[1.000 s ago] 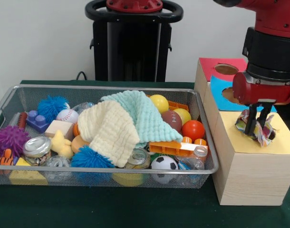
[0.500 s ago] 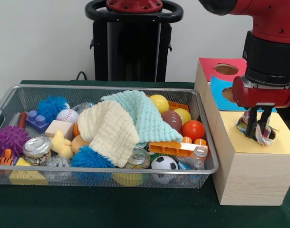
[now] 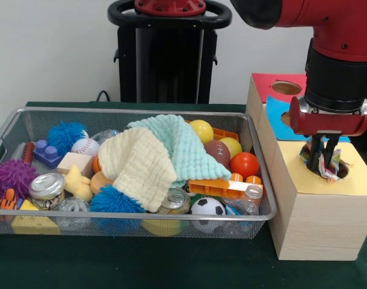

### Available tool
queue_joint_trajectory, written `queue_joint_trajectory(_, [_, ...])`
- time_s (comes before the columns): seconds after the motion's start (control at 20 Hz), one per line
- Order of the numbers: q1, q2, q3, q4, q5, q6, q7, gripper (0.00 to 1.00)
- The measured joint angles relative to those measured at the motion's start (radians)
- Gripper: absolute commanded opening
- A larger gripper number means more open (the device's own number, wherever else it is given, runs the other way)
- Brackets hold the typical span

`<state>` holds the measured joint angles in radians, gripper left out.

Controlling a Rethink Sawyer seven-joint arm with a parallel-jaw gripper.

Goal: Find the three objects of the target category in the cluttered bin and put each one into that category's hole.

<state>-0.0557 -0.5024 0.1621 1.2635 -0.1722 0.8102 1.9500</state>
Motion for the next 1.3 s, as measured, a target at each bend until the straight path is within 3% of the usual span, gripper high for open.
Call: queue_joint_trajectory(1.3, [-0.022,0.025,0.019,0.009,0.061,0.008,0.000,0.00])
